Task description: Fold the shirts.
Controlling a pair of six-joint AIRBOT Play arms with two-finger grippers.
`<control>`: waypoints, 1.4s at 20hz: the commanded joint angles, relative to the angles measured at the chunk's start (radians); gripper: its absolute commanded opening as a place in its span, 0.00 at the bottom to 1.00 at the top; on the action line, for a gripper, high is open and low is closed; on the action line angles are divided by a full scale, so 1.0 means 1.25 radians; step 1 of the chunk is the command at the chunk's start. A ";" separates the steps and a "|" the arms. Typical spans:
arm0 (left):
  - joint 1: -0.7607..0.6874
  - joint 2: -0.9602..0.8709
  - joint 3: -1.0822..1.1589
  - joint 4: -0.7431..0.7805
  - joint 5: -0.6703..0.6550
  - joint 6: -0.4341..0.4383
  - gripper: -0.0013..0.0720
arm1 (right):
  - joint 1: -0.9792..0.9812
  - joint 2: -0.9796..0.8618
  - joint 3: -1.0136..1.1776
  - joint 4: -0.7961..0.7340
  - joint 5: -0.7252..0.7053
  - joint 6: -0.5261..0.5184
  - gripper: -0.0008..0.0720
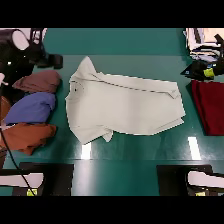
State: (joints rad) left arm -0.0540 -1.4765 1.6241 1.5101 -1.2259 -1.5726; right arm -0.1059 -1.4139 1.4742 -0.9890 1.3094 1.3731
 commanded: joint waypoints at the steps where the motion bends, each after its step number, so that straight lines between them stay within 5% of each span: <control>1: 0.033 0.106 -0.156 -0.006 -0.113 0.003 0.73 | -0.016 0.099 -0.089 0.000 0.022 -0.010 0.53; 10: 0.030 0.388 -0.809 -0.266 0.056 -0.015 0.73 | -0.034 0.321 -0.351 0.002 -0.026 -0.010 0.53; 17: 0.030 0.388 -0.878 -0.413 0.222 0.038 0.73 | -0.034 0.377 -0.358 0.002 -0.021 -0.010 0.53; 23: 0.030 0.388 -0.888 -0.461 0.220 0.071 0.71 | -0.034 0.388 -0.358 0.002 -0.009 -0.010 0.53; 25: 0.030 0.388 -0.903 -0.461 0.217 0.076 0.53 | -0.034 0.388 -0.358 0.001 -0.005 -0.010 0.53; 28: 0.030 0.388 -0.902 -0.461 0.214 0.086 0.51 | -0.035 0.388 -0.358 -0.007 0.006 -0.010 0.53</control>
State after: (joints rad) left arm -0.0174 -0.9928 0.5026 0.9413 -0.9562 -1.4788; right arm -0.1490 -0.9310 1.0275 -0.9878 1.2999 1.3598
